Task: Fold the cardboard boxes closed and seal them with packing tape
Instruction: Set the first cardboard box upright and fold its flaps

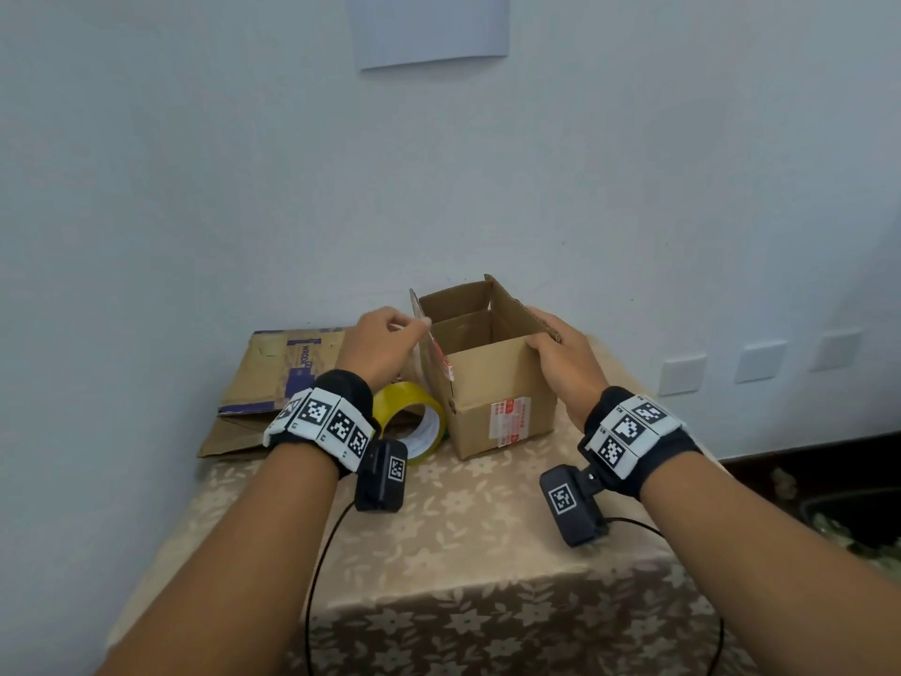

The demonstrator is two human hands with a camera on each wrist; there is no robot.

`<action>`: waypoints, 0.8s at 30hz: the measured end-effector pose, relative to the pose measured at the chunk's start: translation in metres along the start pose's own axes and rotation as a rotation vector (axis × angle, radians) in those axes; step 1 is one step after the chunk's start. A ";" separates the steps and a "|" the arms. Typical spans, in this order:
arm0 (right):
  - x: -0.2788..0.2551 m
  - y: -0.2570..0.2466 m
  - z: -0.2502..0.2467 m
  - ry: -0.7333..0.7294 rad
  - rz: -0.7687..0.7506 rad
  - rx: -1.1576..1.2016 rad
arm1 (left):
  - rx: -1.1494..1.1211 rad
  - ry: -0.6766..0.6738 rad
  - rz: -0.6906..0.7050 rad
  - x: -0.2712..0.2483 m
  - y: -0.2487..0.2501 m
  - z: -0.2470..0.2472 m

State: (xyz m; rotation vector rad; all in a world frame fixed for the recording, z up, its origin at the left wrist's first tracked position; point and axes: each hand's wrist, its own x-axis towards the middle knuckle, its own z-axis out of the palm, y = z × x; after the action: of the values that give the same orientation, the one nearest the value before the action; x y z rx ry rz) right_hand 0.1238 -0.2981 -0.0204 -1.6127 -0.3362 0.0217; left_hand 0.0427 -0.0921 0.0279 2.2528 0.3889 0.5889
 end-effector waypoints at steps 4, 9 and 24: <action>0.000 0.000 0.003 0.019 -0.053 -0.019 | -0.132 -0.050 -0.045 0.002 0.013 0.014; 0.005 0.010 0.004 0.015 -0.118 -0.103 | -0.032 -0.085 -0.019 0.009 0.016 0.035; 0.004 -0.001 0.002 0.046 -0.092 -0.176 | 0.049 -0.205 -0.058 0.018 0.018 0.033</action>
State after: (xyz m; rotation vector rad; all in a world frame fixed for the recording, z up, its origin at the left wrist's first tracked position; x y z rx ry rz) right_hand 0.1273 -0.2954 -0.0186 -1.7667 -0.3852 -0.1183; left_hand 0.0768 -0.1155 0.0266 2.3139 0.3674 0.3173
